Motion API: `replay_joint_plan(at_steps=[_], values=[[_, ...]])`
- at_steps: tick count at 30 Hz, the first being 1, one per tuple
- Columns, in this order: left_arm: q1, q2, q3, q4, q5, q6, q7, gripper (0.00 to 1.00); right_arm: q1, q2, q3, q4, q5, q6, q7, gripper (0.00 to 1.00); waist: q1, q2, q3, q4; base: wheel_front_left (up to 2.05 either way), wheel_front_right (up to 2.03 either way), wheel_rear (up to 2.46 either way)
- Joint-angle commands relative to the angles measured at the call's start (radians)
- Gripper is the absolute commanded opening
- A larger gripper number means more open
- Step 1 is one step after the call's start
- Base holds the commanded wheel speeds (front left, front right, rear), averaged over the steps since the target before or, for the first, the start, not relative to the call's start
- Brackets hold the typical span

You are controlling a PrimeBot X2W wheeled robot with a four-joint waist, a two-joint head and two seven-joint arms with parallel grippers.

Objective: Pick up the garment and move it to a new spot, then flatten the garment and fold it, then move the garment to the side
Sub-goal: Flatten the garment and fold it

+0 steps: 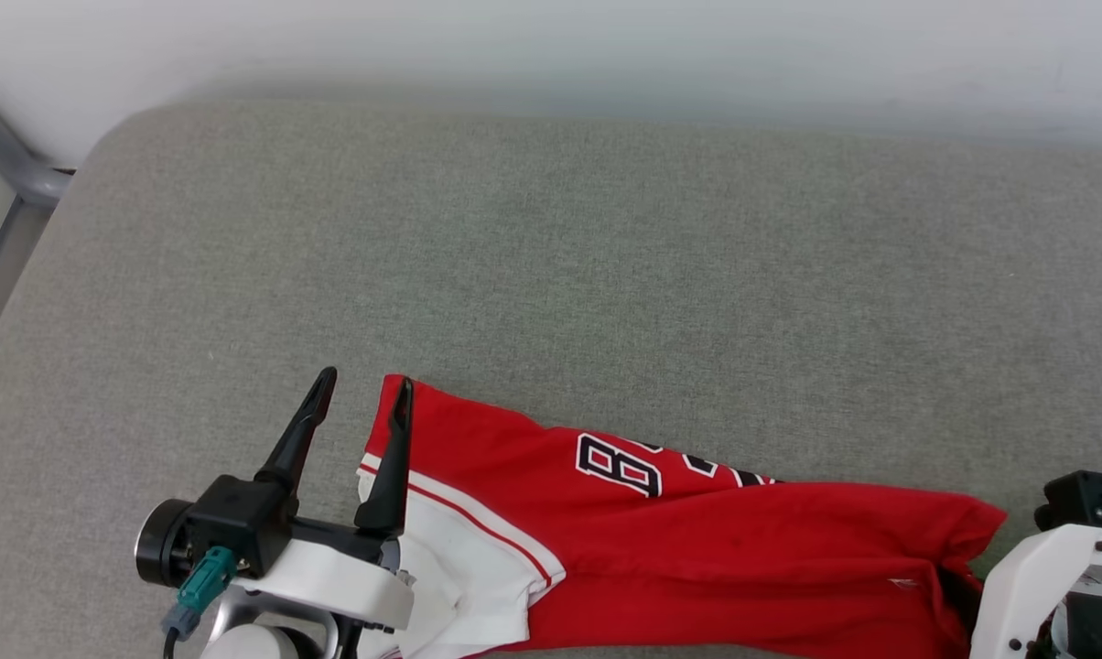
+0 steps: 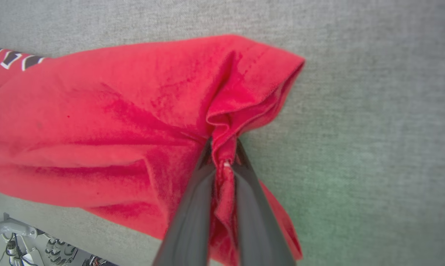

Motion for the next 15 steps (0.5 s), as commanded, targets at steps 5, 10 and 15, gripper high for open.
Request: replay_joint_plan(at_steps=[5, 10, 15], values=[[0.023, 0.016, -0.009, 0.02, 0.014, -0.002, 0.0, 1.0, -0.012, -0.022, 0.013, -0.013, 0.007, 0.0, -0.008, 0.0, 0.0, 0.0, -0.05, -0.022, 0.0, 0.0, 0.0], [0.041, 0.018, -0.012, 0.028, 0.003, 0.0, 0.006, 1.0, 0.007, -0.032, -0.033, -0.024, 0.007, -0.001, -0.002, 0.0, 0.0, 0.0, -0.087, -0.04, 0.0, 0.0, 0.0], [0.057, 0.024, -0.009, 0.034, -0.002, 0.005, 0.004, 1.0, 0.039, -0.013, -0.175, -0.055, -0.02, 0.0, 0.017, 0.0, 0.0, 0.0, -0.12, -0.055, 0.0, 0.0, 0.0]])
